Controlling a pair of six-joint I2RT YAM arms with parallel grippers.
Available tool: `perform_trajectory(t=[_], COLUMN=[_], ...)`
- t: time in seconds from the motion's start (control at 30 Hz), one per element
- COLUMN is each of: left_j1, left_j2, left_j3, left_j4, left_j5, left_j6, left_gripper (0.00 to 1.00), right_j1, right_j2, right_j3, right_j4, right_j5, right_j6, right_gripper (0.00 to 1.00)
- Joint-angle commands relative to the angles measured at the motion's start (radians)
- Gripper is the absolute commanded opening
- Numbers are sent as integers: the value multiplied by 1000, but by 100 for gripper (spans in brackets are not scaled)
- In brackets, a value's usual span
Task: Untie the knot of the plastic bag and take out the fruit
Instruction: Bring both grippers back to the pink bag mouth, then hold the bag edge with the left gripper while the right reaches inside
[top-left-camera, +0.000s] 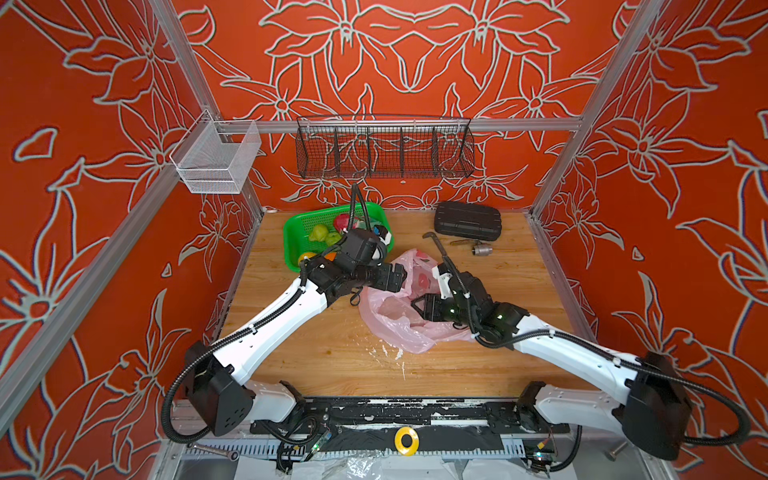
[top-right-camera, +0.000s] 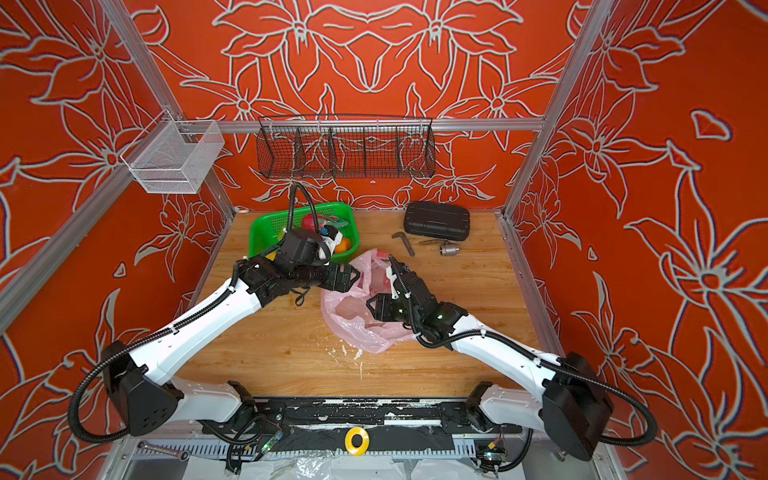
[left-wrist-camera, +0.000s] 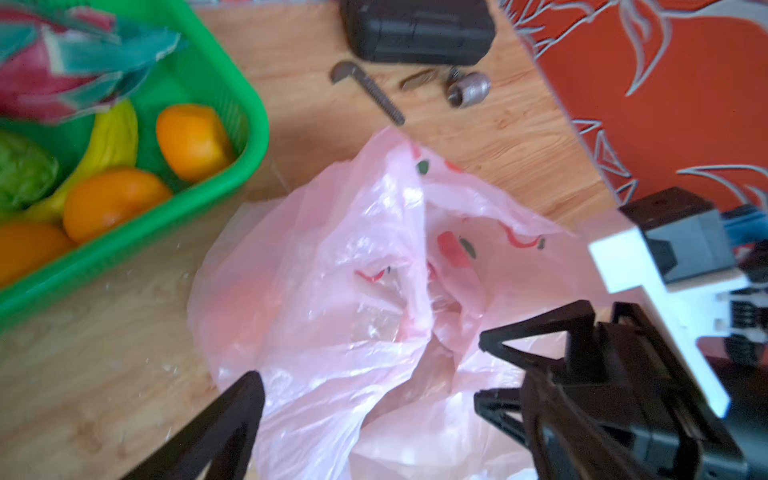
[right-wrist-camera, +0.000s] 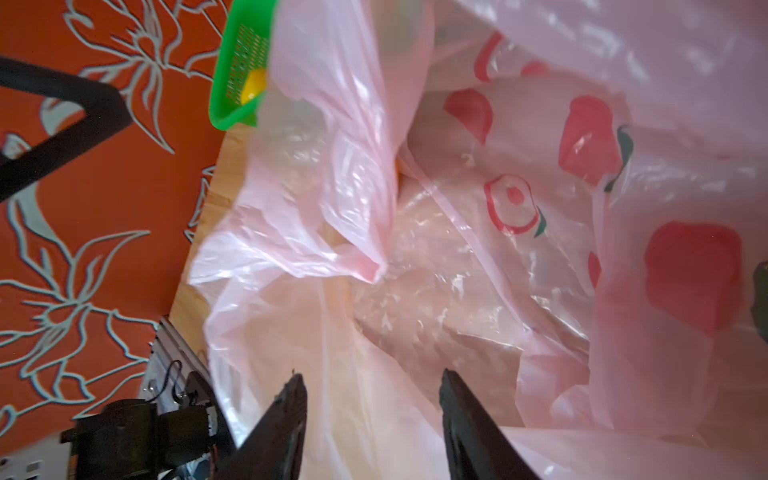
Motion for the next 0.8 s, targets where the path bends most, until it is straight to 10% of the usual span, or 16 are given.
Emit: perform_trajectory(t=[0.0, 0.23, 0.5, 0.67, 0.77], left_j1=[-41, -53, -20, -4, -4], left_j2=[46, 162, 88, -41, -125], left_j3=[2, -24, -207, -274, -296], left_j4=[-131, -212, -21, 82, 136], left_j5=[-103, -230, -260, -167, -90], left_j6=[95, 61, -15, -22, -23], left_gripper=[98, 95, 10, 4, 19], right_j1=[-2, 11, 15, 24, 26], right_j2=[49, 190, 215, 204, 201], right_j3=[-7, 23, 13, 22, 22], right_j4=[36, 10, -13, 35, 115], right_j5=[-46, -76, -23, -27, -26], right_j6=[-7, -66, -98, -99, -67], right_gripper=[53, 52, 52, 52, 53])
